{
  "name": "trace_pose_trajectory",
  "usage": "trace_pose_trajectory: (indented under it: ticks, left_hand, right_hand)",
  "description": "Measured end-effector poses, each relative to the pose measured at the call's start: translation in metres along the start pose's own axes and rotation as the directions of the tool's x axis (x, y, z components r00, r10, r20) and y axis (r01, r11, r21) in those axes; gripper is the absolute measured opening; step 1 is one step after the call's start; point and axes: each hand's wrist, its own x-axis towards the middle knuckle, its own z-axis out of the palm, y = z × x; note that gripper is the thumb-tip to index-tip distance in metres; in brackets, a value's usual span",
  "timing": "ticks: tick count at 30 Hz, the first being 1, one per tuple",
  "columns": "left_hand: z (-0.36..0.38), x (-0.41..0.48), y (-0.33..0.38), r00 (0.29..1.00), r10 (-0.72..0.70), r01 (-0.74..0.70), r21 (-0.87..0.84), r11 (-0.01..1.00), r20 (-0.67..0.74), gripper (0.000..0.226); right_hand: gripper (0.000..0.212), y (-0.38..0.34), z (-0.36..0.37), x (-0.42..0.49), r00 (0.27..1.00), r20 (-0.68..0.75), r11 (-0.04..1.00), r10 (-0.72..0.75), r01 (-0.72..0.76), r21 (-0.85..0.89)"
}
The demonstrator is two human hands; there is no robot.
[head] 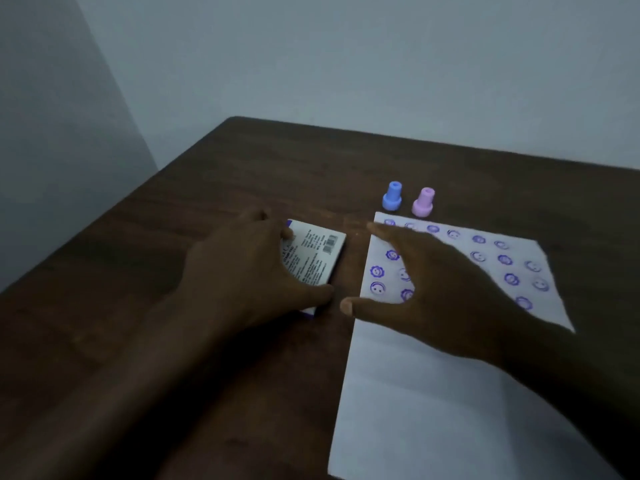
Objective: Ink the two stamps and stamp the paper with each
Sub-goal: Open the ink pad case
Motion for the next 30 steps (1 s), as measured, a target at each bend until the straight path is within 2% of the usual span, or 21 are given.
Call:
trace_pose_trajectory:
  ticks: [2,5,10,13,16,19,23,27,30]
  left_hand:
    - [0.002,0.001,-0.002,1.0,0.001,-0.001,-0.038,0.999,0.0,0.105]
    - [0.006,0.003,-0.007,1.0,0.007,-0.008,-0.074,0.997,-0.016,0.11]
    - [0.006,0.01,-0.014,0.999,-0.007,0.014,-0.191,0.981,0.035,0.108]
    - [0.003,0.014,-0.021,0.993,-0.006,0.057,-0.438,0.897,0.116,0.088]
    - [-0.005,0.016,-0.033,0.975,-0.004,0.158,-0.674,0.722,0.224,0.075]
    - [-0.012,0.017,-0.042,0.958,0.044,0.182,-0.719,0.671,0.283,0.086]
    - [-0.012,0.018,-0.043,0.953,0.052,0.188,-0.719,0.669,0.298,0.079]
    - [-0.017,0.016,-0.041,0.94,0.06,0.224,-0.74,0.635,0.337,0.053]
    - [-0.018,0.015,-0.039,0.93,0.073,0.247,-0.758,0.603,0.36,0.017]
  right_hand:
    - [0.113,-0.008,0.004,-0.003,0.998,0.037,0.998,0.057,-0.058,0.014]
    - [0.128,-0.02,0.012,-0.003,0.999,0.026,0.999,0.042,-0.043,0.013]
    - [0.134,-0.029,0.025,0.007,0.999,-0.004,0.998,0.048,-0.047,0.032]
    - [0.131,-0.026,0.03,0.014,0.998,-0.053,0.998,0.045,-0.043,0.037]
    - [0.129,-0.024,0.032,0.017,0.995,-0.093,0.998,0.039,-0.035,0.044]
    - [0.13,-0.023,0.032,0.02,0.996,-0.077,0.998,0.042,-0.038,0.047]
    - [0.137,-0.022,0.029,0.024,0.999,-0.029,0.999,0.024,-0.023,0.042]
    - [0.14,-0.018,0.023,0.028,0.997,0.071,1.0,0.024,-0.023,-0.011]
    - [0.137,-0.018,0.02,0.028,0.988,0.143,0.998,0.051,-0.046,-0.041]
